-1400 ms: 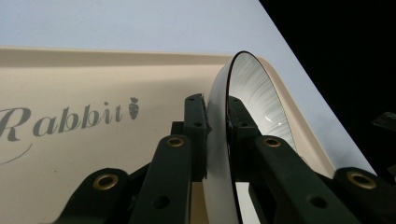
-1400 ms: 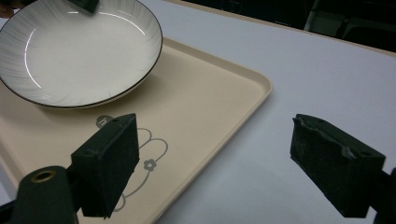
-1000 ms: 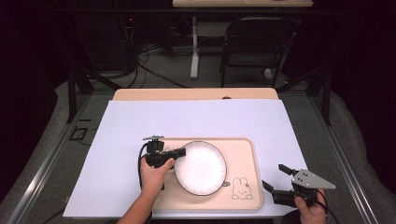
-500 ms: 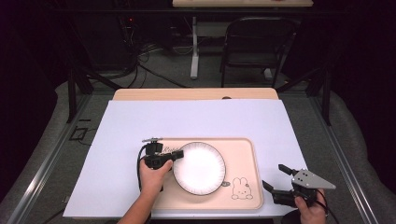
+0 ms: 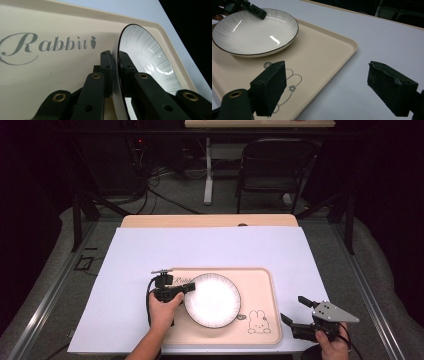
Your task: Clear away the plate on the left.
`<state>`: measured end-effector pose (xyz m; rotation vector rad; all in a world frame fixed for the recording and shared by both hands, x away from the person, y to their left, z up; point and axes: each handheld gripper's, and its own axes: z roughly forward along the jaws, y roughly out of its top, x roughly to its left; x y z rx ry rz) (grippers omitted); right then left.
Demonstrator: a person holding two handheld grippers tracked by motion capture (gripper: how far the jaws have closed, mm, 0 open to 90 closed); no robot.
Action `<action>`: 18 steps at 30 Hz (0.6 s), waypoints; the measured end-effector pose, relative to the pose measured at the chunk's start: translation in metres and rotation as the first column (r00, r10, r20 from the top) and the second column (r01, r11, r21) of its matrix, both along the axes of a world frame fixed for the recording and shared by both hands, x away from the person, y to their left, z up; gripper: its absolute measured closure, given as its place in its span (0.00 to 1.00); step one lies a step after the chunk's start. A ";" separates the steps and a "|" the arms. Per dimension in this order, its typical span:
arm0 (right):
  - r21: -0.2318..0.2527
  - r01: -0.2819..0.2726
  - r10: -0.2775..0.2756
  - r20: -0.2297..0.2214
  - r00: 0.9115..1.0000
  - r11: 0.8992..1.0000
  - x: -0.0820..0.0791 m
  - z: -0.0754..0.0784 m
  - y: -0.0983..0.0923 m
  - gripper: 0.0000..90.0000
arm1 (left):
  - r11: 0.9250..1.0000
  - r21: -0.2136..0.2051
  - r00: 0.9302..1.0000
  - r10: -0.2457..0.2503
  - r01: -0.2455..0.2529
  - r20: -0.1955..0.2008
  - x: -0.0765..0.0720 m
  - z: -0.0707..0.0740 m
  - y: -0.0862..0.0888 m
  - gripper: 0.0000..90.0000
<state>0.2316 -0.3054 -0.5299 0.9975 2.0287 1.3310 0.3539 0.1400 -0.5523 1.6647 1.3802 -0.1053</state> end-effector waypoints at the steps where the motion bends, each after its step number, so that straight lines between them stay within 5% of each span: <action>1: 0.000 0.000 0.000 -0.001 1.000 1.000 0.000 0.000 0.000 0.17 | 1.000 -0.001 1.000 0.001 -0.001 -0.002 0.000 0.000 0.000 0.93; 18: 0.000 0.000 0.000 0.000 1.000 1.000 0.000 0.000 0.000 0.17 | 1.000 0.010 0.998 0.024 -0.024 -0.053 0.003 -0.014 0.002 0.90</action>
